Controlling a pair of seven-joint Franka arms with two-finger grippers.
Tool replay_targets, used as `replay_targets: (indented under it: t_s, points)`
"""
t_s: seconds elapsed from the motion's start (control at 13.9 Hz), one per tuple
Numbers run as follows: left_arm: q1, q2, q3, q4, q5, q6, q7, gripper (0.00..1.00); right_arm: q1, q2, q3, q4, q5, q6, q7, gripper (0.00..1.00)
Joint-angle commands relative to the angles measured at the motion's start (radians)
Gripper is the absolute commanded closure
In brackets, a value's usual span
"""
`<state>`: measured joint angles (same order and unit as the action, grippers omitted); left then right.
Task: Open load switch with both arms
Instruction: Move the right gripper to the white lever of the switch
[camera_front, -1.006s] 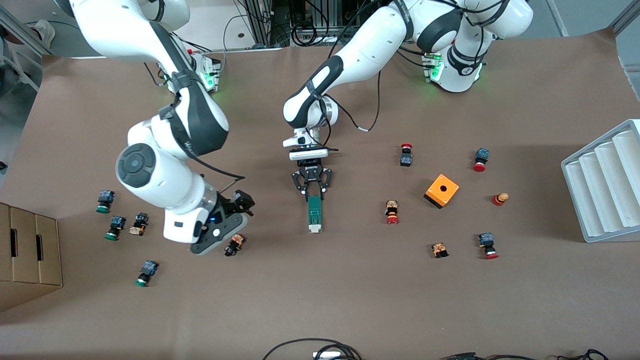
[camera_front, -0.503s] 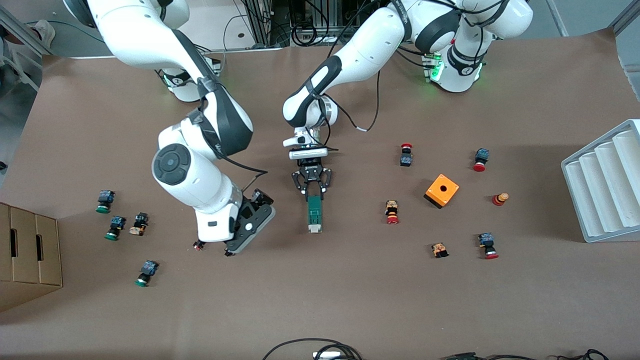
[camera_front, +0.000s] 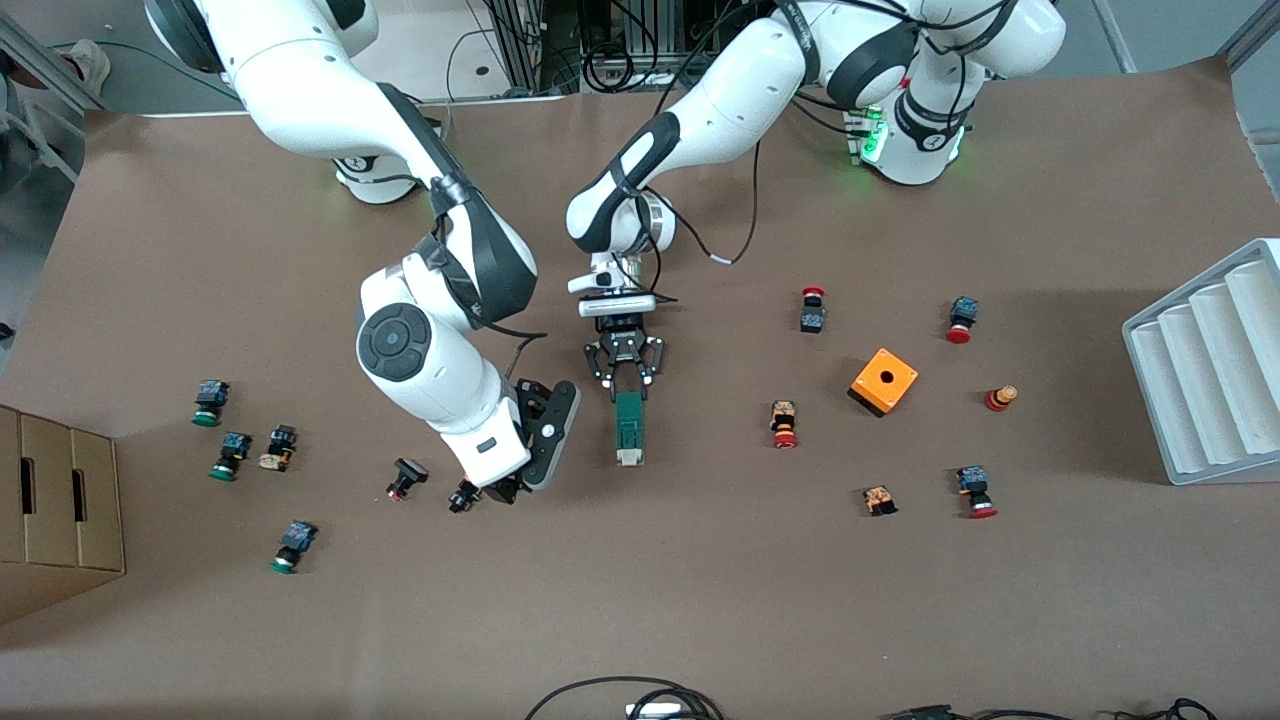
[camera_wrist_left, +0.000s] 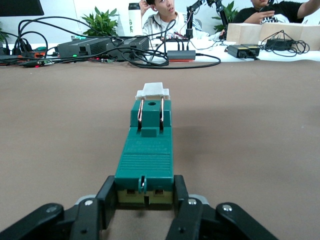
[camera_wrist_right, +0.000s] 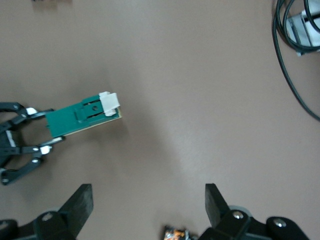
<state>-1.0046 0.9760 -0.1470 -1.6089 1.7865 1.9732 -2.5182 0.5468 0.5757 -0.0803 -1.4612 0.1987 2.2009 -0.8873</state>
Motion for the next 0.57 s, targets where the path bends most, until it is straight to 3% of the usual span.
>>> replay_targets:
  t_s: [0.0, 0.5]
  points:
    - [0.0, 0.05, 0.011, 0.017, 0.014, 0.012, -0.036, 0.48, 0.051, 0.044, -0.012, 0.032, 0.019, 0.033, -0.042, 0.01]
    - [-0.002, 0.058, 0.011, 0.02, 0.022, 0.006, -0.036, 0.48, 0.143, 0.116, -0.052, 0.042, 0.018, 0.121, -0.039, 0.02]
